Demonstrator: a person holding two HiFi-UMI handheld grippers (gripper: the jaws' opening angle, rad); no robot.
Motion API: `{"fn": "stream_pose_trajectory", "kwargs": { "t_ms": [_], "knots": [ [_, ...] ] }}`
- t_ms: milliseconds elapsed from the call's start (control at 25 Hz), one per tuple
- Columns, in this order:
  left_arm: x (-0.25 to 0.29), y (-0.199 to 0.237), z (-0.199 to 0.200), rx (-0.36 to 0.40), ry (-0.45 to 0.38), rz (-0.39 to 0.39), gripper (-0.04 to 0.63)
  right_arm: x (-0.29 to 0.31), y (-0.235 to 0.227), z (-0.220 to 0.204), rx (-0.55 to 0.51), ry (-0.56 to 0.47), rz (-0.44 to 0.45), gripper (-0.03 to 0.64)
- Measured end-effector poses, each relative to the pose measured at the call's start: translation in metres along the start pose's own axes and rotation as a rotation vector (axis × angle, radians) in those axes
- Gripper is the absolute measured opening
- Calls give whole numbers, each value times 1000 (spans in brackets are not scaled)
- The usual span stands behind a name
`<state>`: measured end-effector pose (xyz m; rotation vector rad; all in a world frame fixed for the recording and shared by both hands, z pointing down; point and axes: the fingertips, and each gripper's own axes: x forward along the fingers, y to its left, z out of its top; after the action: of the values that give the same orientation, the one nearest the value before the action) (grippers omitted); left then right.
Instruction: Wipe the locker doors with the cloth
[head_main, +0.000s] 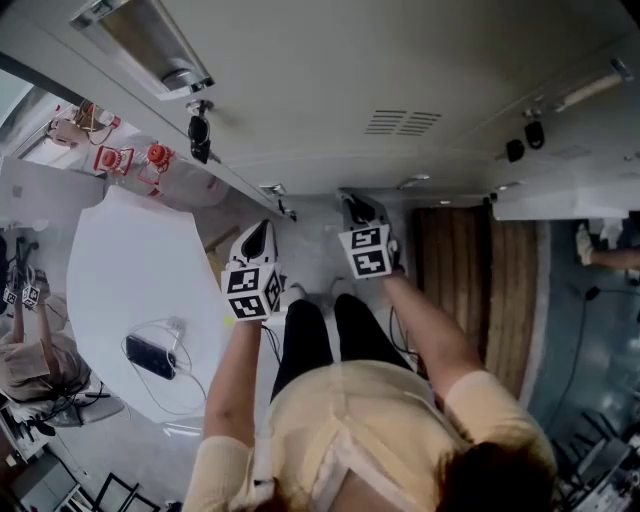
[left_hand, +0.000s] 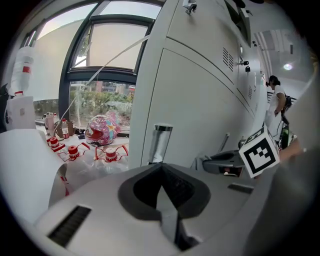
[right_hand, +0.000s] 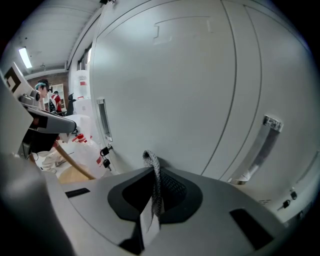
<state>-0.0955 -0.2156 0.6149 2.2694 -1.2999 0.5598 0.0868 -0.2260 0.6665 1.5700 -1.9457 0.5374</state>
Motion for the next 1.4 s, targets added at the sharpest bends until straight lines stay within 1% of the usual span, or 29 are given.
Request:
{"fn": "stream_pose_trajectory", "kwargs": {
  "t_ms": [360, 520, 720, 1120, 1400],
  "knots": [
    [15, -22, -2, 19, 19, -31, 2, -14, -46, -14, 31, 7, -76, 18],
    [24, -35, 6, 22, 9, -53, 2, -20, -63, -19, 44, 10, -110, 18],
    [27, -50, 17, 46, -3, -82, 2, -32, -75, -23, 63, 8, -140, 18],
    [19, -51, 32, 71, -25, -109, 2, -66, -81, -17, 126, -29, -182, 18],
    [14, -47, 35, 78, -24, -114, 2, -88, -76, 2, 144, -69, -197, 18]
  ]
}}
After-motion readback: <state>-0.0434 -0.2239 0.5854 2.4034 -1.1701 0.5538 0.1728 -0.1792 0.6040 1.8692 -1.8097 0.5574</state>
